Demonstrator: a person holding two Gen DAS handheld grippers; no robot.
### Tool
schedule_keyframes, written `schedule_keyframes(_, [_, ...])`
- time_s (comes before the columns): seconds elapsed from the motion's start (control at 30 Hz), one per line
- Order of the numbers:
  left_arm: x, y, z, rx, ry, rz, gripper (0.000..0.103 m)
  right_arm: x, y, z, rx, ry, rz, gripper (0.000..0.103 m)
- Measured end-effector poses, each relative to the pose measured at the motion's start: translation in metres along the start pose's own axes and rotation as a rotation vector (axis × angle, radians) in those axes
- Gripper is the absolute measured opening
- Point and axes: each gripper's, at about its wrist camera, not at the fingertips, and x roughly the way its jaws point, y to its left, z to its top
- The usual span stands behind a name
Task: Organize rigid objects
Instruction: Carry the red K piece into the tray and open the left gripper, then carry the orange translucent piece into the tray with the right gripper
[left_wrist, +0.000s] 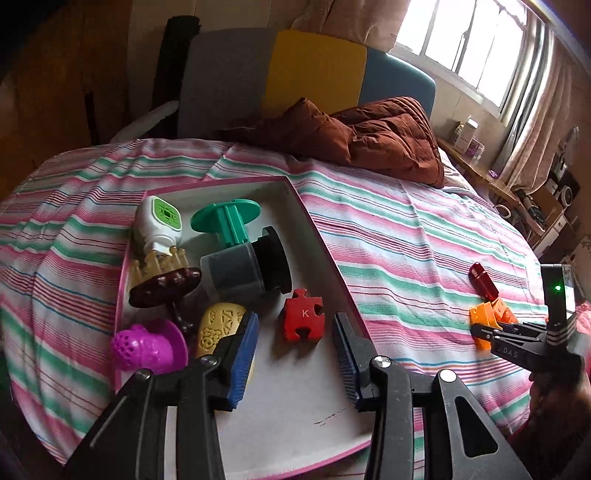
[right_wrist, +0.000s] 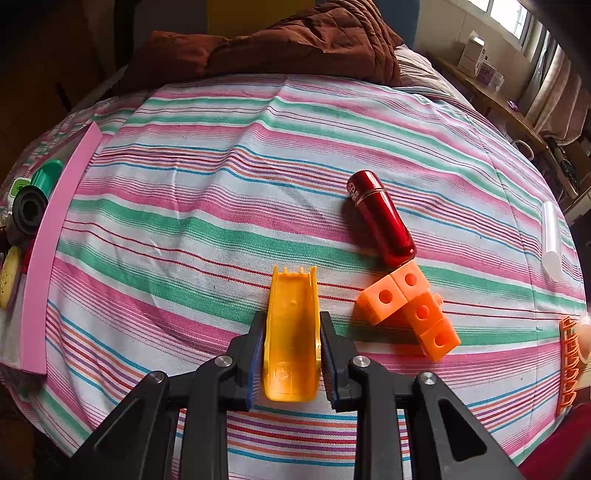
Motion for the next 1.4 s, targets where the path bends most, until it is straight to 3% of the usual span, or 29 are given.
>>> schedule_keyframes(0.43, [-0.035,-0.001,-0.030,0.045,-0.047,0.068,0.045,-0.001,0.003,-0.004,-0.014,-0.010,-0.010,0.027])
schedule_keyframes(0.83, [-0.044,0.011,-0.039,0.017,-0.050,0.088,0.045,-0.004,0.008,-0.009,-0.027,-0.010,-0.005,0.027])
schedule_keyframes(1.4, [-0.046,0.029,-0.047,-0.032,-0.041,0.097,0.045,-0.020,0.038,-0.032,-0.055,0.006,0.111,0.027])
